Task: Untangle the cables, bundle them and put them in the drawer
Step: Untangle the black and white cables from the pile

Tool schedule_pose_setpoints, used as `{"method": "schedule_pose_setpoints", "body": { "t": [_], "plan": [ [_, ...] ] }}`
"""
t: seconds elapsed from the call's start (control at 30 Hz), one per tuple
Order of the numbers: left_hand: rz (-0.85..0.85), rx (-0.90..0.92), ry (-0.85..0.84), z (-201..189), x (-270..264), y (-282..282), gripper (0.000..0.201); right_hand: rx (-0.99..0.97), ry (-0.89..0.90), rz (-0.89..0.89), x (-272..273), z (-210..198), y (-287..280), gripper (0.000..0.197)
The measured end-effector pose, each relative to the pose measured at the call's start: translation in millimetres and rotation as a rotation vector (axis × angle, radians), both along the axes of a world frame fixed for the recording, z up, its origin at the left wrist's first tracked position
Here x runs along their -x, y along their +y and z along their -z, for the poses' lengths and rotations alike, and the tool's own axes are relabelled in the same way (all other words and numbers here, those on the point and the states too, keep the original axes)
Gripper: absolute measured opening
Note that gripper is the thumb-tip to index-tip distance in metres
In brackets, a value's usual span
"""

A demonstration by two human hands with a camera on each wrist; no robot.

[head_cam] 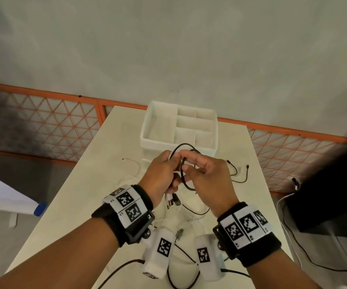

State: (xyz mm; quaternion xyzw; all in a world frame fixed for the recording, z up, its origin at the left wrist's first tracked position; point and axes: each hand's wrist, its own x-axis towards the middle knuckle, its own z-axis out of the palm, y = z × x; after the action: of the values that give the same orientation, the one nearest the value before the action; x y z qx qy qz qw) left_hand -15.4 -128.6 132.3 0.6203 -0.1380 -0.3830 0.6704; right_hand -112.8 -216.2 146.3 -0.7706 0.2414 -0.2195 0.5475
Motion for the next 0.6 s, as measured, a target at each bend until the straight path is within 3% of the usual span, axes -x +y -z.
{"method": "schedule_pose_setpoints", "body": {
  "t": [0.23,0.43,0.6],
  "plan": [
    [0.097,-0.027,-0.032,2.6,-9.1,2.0,0.021,-0.067,-0.034,0.149,-2.7,1.3,-3.9,0.022],
    [0.183,-0.098,-0.032,24.6,-8.6,9.5,0.027,-0.016,-0.22,0.347,-9.3,-24.3,-17.0,0.021],
    [0.208,-0.267,-0.033,49.6,-18.0,23.4,0.031,-0.02,-0.409,0.566,-7.1,-40.3,-61.1,0.02]
  ]
}}
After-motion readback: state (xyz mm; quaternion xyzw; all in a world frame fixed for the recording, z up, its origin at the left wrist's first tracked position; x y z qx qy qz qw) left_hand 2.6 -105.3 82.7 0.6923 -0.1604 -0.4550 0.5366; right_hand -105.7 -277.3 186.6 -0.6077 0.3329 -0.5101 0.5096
